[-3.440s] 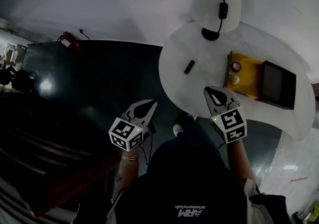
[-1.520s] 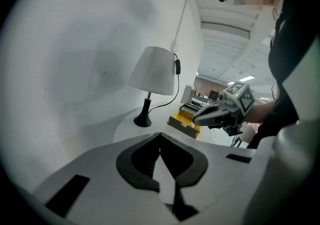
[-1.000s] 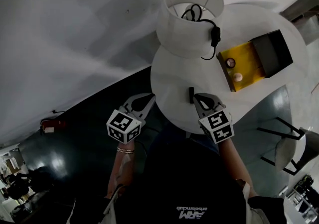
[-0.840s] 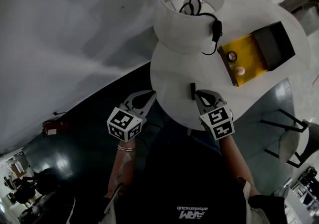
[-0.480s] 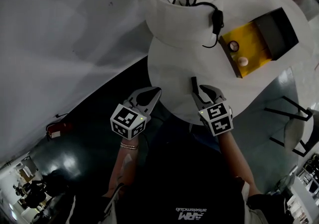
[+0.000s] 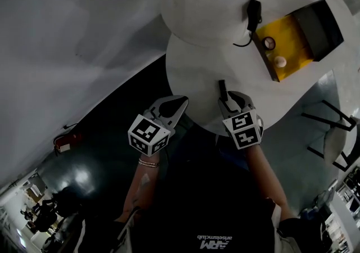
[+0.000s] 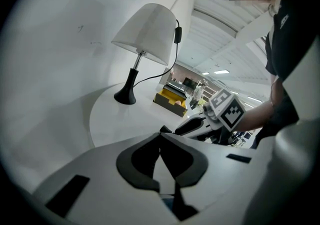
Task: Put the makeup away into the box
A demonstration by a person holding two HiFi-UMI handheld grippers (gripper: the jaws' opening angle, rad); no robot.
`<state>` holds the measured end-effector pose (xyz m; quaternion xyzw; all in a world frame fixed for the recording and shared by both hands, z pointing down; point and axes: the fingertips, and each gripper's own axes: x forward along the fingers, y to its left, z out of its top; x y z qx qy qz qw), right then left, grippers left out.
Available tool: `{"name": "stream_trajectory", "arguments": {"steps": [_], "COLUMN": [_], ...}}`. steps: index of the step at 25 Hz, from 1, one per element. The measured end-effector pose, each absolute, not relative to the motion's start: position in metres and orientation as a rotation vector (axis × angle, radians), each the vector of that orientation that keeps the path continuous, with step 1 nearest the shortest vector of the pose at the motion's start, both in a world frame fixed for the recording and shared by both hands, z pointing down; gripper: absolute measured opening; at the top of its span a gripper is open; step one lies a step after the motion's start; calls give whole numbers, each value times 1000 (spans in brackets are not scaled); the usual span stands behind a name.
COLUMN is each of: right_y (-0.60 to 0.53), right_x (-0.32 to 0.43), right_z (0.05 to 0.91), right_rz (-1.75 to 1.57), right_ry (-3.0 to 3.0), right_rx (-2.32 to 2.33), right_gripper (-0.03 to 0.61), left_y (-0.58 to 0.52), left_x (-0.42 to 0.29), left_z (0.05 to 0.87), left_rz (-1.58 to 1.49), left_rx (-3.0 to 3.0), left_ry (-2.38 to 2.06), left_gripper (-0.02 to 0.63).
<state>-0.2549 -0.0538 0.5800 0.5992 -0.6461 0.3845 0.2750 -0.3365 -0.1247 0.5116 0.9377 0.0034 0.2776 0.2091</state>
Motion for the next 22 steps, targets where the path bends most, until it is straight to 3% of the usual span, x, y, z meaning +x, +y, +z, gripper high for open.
{"name": "stream_trajectory", "arguments": {"steps": [11, 22], "right_y": [-52, -52], "right_x": [-253, -252], "right_z": [587, 566], "right_rz": [1017, 988], "right_ry": [-1706, -1765], "right_rx": [1622, 1635], "right_gripper": [108, 104], "left_y": [-121, -121], "left_x": [-339, -331], "left_z": [518, 507], "left_rz": [781, 757], "left_rx": [2591, 2624], "left_ry": [32, 36], "left_gripper": [17, 17]}}
